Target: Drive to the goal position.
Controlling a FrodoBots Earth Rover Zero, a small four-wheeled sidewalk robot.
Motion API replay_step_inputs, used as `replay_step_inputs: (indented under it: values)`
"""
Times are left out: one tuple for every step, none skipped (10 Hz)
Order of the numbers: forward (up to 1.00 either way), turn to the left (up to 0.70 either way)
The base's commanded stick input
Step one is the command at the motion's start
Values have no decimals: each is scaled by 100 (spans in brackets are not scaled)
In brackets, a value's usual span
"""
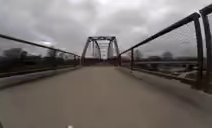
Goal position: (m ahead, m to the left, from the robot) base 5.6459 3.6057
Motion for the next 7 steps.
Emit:
replay_step_inputs:
  values:
    - [100,0]
    - [100,0]
    - [100,0]
    - [100,0]
    - [100,0]
    - [100,0]
    - [100,0]
